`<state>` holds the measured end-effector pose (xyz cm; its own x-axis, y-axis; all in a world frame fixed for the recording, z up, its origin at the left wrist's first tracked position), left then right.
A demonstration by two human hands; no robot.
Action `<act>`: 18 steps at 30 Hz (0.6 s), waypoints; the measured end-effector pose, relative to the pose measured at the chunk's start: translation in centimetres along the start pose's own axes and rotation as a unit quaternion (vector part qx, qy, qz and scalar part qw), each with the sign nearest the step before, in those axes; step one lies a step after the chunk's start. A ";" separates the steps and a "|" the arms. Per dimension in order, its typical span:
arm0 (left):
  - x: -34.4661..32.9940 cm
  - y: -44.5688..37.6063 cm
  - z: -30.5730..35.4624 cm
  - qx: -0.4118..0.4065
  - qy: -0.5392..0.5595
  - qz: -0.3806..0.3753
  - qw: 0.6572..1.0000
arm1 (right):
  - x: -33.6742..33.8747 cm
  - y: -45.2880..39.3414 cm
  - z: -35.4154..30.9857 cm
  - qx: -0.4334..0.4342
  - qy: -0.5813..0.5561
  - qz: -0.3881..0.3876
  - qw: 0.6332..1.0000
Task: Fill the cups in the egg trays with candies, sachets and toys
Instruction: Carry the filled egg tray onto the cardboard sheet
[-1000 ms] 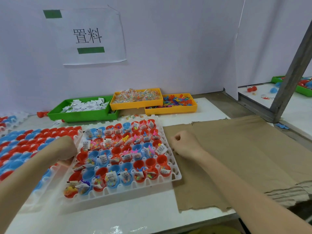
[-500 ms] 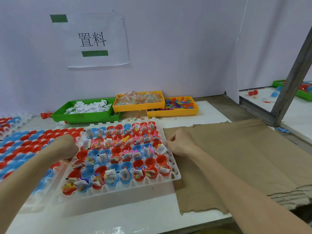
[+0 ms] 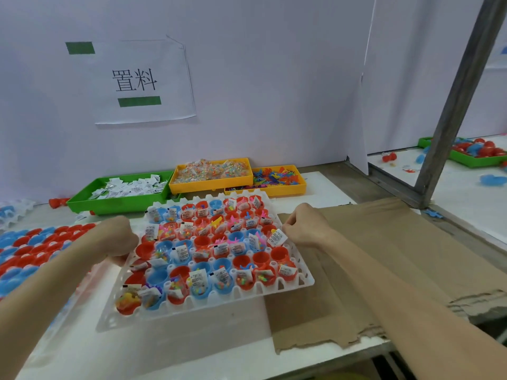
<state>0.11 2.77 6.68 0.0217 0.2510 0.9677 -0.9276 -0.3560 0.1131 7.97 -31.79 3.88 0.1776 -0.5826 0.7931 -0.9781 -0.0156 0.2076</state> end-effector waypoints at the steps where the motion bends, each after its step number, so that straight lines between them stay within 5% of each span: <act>1: -0.4 -0.1 0.6 -0.005 0.025 -0.019 0.999 | 0.8 0.1 0.8 -0.003 -0.002 0.002 1.000; 5: -1.7 0.5 5.2 -0.031 0.124 -0.024 0.992 | 3.8 0.6 4.5 -0.023 -0.006 0.012 1.000; 18: -7.4 3.2 19.5 -0.125 0.144 -0.060 0.980 | 12.4 1.7 17.8 -0.114 -0.025 0.062 0.991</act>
<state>4.24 -17.75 4.28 0.0638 0.5334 0.8435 -0.9881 -0.0849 0.1284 6.54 -53.52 3.87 0.0458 -0.6082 0.7925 -0.9414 0.2391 0.2379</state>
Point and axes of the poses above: each hand's wrist, its own y-axis away from the middle knuckle, its own x-axis out of the back of the hand, z = x × y, the point moved 2 cm from there along -y, towards the middle knuckle, and after that the axes turned 14 degrees about -x, right-handed, at the moved point
